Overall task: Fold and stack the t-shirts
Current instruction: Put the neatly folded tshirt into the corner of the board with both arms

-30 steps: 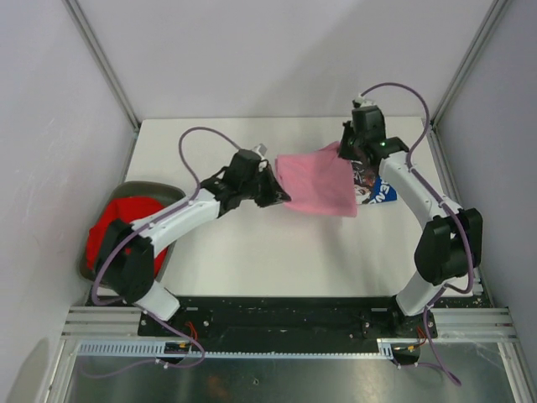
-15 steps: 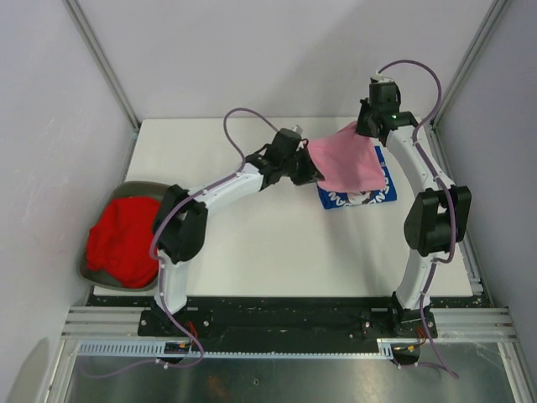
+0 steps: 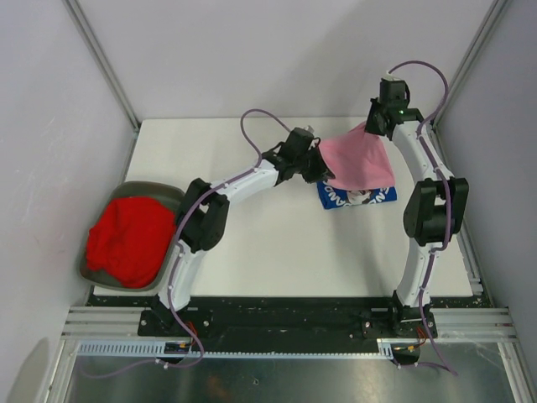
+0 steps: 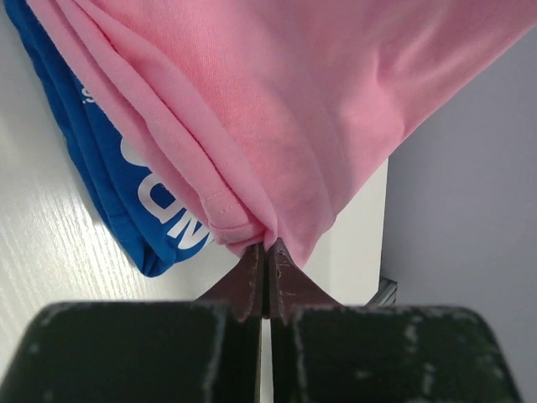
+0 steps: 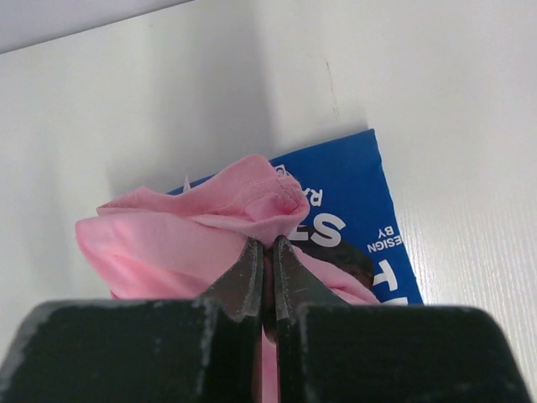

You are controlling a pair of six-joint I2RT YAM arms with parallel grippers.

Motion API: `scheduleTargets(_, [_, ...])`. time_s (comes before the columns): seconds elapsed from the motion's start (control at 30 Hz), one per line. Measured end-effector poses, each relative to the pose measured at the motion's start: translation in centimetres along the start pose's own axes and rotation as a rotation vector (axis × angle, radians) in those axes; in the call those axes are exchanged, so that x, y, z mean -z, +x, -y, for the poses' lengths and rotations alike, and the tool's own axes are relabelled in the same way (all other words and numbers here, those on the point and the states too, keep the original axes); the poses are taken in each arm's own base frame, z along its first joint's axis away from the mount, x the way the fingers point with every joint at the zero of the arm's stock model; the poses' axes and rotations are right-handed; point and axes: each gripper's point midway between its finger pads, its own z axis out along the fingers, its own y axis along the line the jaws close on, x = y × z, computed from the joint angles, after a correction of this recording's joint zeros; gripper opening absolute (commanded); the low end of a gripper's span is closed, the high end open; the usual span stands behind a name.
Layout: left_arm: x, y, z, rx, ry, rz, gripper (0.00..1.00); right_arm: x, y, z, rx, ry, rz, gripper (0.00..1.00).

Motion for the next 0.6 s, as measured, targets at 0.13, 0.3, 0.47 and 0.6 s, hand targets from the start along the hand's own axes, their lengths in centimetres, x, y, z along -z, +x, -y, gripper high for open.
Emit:
scheduleTargets(0.13, [-0.4,0.0,0.0,0.003,0.002,-0.002,0.0,-0.5,0.2,0.8,-0.009,0.007,-0.009,0.0])
scheduleTargets(0.3, [-0.9,0.2,-0.2,0.012,0.002,-0.013,0.0,-0.9,0.4,1.6,-0.019,0.014,-0.019,0.0])
scheduleTargets(0.47, [-1.0,0.4,-0.3,0.018,0.001,-0.02,0.0,-1.1,0.4,1.8,-0.024,0.005,-0.023,0.0])
scheduleTargets(0.6, [-1.0,0.4,-0.3,0.02,0.001,-0.02,0.02,-1.4,0.5,1.7,-0.026,-0.003,-0.028,0.1])
